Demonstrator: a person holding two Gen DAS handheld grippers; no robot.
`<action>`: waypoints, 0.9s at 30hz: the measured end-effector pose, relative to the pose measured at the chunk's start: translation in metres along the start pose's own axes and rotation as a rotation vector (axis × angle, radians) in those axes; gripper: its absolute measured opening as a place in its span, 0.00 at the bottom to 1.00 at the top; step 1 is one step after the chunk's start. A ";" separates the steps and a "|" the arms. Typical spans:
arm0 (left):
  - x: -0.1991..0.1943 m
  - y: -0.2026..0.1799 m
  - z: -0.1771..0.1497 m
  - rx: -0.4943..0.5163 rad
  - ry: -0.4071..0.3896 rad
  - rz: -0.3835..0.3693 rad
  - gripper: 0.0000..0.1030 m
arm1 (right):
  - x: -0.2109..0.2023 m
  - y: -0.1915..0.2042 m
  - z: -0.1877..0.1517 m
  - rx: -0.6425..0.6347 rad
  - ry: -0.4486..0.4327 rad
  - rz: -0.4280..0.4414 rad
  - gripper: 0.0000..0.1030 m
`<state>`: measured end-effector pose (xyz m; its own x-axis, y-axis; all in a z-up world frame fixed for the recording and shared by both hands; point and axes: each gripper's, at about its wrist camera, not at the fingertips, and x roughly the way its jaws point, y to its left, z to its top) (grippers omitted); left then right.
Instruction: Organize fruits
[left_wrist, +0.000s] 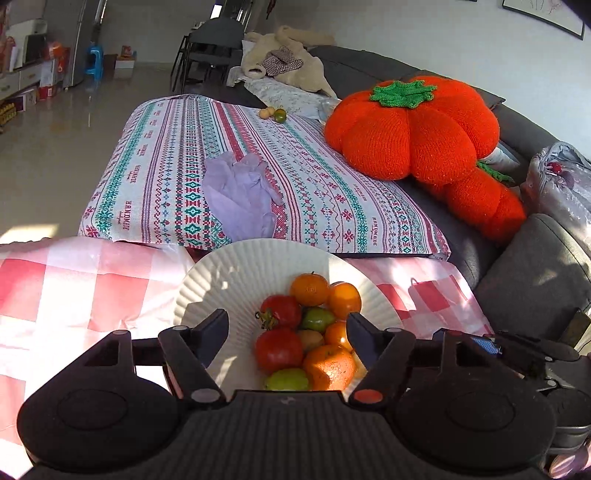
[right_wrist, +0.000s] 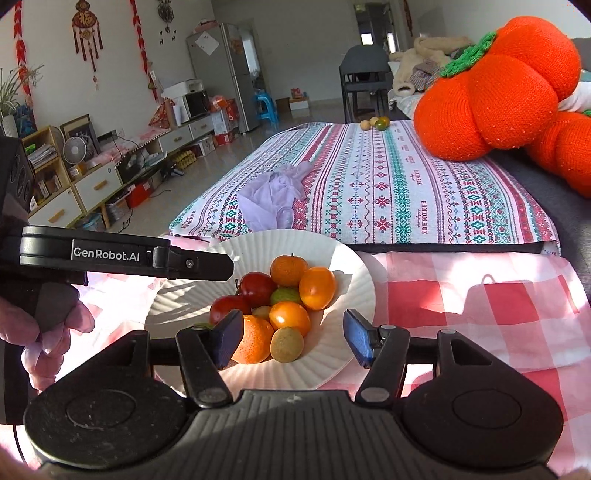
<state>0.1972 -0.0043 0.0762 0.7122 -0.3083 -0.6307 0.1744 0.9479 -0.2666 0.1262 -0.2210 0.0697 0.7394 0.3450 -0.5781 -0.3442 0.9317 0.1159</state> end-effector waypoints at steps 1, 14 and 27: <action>-0.005 0.002 -0.003 -0.001 0.002 0.012 0.79 | -0.003 0.003 -0.001 -0.006 0.003 -0.007 0.61; -0.074 0.013 -0.069 -0.009 0.043 0.120 0.97 | -0.029 0.042 -0.023 -0.041 0.090 -0.035 0.76; -0.106 0.005 -0.110 -0.004 0.104 0.267 0.99 | -0.043 0.067 -0.048 -0.042 0.149 -0.096 0.94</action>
<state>0.0477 0.0242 0.0620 0.6588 -0.0542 -0.7504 -0.0129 0.9964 -0.0833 0.0434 -0.1795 0.0636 0.6770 0.2310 -0.6988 -0.3023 0.9530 0.0222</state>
